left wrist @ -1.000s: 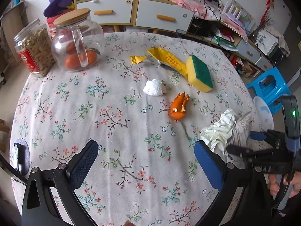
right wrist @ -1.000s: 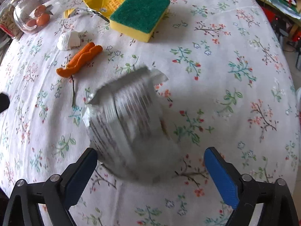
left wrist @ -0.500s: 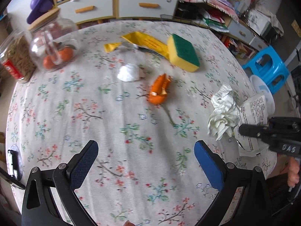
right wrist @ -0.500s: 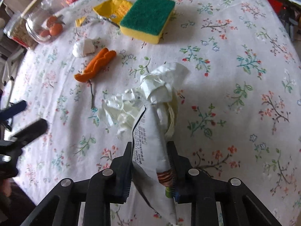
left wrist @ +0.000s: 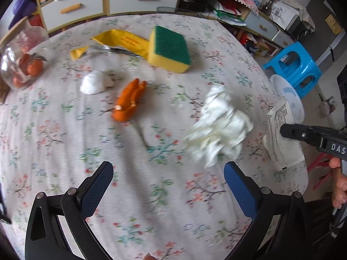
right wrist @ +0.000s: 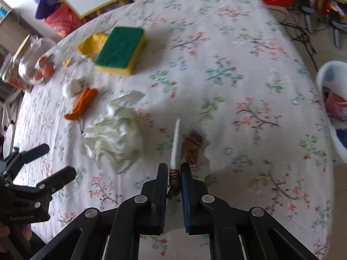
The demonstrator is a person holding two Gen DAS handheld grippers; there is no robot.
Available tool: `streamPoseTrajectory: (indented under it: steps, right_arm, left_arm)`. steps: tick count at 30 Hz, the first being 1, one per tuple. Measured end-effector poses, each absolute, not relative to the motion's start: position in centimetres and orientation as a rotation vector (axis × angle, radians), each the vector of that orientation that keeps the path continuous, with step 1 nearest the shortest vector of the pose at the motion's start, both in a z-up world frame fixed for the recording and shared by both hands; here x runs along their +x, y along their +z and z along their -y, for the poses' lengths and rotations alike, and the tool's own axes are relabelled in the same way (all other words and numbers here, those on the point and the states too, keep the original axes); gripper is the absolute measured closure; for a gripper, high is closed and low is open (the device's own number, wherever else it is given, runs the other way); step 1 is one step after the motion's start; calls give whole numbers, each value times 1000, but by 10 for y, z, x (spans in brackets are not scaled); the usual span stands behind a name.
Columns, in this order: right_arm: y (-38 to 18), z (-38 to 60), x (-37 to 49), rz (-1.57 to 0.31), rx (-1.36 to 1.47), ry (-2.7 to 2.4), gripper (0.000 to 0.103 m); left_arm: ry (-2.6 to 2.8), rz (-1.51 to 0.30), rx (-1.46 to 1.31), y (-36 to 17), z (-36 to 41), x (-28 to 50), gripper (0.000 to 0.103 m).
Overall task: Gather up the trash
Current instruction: 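Grasp the printed paper wrapper with the right gripper while the left grasps the crumpled white tissue, then carry the wrapper and tissue over the white bucket and open both grippers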
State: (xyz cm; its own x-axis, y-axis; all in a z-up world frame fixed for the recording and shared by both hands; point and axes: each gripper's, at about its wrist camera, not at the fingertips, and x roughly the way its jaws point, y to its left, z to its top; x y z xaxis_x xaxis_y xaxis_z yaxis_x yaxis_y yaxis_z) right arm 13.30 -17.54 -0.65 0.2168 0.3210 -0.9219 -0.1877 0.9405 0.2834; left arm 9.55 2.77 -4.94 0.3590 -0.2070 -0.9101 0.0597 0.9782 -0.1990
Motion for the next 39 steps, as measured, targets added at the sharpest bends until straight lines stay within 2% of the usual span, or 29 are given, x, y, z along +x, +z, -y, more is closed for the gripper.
streamPoseTrajectory:
  steps: [5, 7, 9, 12, 14, 15, 17, 20, 22, 39]
  right_arm:
    - [-11, 188, 133, -1310, 125, 325, 92]
    - [-13, 192, 133, -1313, 121, 316, 90]
    - [-15, 195, 134, -1319, 129, 312, 90]
    - [-16, 201, 134, -1323, 160, 311, 90]
    - [-16, 204, 134, -1329, 185, 319, 91]
    - [-18, 206, 134, -1335, 204, 326, 92]
    - [-19, 207, 134, -1342, 228, 331, 92]
    - [-18, 210, 134, -1339, 257, 333, 93]
    - [-16, 215, 134, -1329, 269, 325, 94]
    - [20, 321, 150, -1174, 499, 126, 94]
  left_arm:
    - [-199, -1190, -188, -57, -11, 110, 1]
    - [-209, -1188, -209, -61, -5, 115, 5]
    - [-218, -1190, -223, -65, -1, 120, 17]
    - [-247, -1187, -259, -69, 4, 125, 27]
    - [-268, -1178, -256, -69, 9, 126, 44]
    - [-275, -1171, -250, -68, 11, 127, 60]
    - [-290, -1152, -237, -63, 15, 127, 76]
    - [-290, -1127, -201, -55, 19, 125, 87]
    - [-292, -1123, -202, -53, 19, 124, 103]
    - [-274, -1081, -270, -34, -2, 114, 103]
